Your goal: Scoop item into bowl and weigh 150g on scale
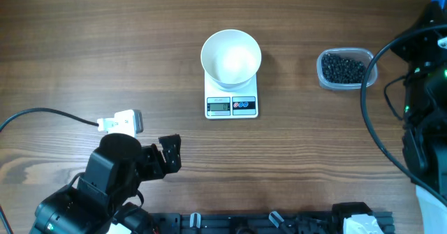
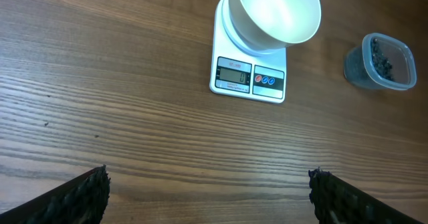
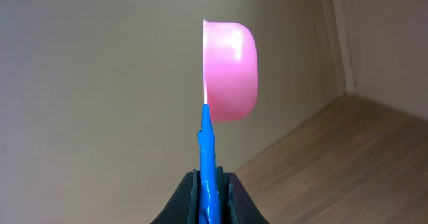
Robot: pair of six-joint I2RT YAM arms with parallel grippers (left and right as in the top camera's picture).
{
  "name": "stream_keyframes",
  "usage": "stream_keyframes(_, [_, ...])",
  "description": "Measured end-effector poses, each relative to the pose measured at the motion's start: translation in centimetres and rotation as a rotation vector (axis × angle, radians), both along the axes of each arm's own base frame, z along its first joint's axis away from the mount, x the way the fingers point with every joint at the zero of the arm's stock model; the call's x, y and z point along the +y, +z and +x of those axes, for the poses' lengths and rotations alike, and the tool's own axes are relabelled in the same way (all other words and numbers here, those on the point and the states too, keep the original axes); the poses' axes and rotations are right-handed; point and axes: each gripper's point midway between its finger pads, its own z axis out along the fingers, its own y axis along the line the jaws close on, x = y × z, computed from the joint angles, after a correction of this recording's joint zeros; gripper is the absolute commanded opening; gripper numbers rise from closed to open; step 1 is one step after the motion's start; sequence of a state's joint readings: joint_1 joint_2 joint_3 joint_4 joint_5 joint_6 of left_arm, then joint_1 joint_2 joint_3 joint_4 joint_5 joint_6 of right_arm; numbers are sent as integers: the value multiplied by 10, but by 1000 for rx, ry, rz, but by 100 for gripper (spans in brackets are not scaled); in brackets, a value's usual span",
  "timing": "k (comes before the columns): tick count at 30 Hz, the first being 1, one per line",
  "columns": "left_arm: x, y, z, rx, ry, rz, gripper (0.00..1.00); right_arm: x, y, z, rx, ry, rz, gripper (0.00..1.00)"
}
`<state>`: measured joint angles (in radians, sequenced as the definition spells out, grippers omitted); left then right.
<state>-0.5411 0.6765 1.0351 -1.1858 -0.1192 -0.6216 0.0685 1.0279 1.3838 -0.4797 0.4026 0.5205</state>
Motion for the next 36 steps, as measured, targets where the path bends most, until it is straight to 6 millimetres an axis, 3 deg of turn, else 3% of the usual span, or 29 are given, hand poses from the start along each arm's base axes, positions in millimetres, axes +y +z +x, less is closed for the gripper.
stream_keyframes(9, [0,0,0,0,0,0,100,-12,-28,31,68,-98,18,4])
stream_keyframes(11, [0,0,0,0,0,0,100,-15,-14,41,4,-117,-5,4])
stream_keyframes(12, [0,0,0,1,0,1,100,-20,2,41,-65,-150,-18,4])
stream_keyframes(14, [0,0,0,-1,2,2,100,-29,36,35,-171,-210,-96,4])
stream_keyframes(16, [0,0,0,0,2,2,100,-35,50,28,-168,-253,-211,4])
stream_keyframes(22, [1,0,0,-1,2,2,100,-37,43,28,-67,-262,-348,4])
stream_keyframes(29, [0,0,0,-1,2,2,100,-40,88,6,-255,-309,-322,4])
stream_keyframes(36, [1,0,0,-1,2,2,100,-43,81,6,-280,-316,-214,4])
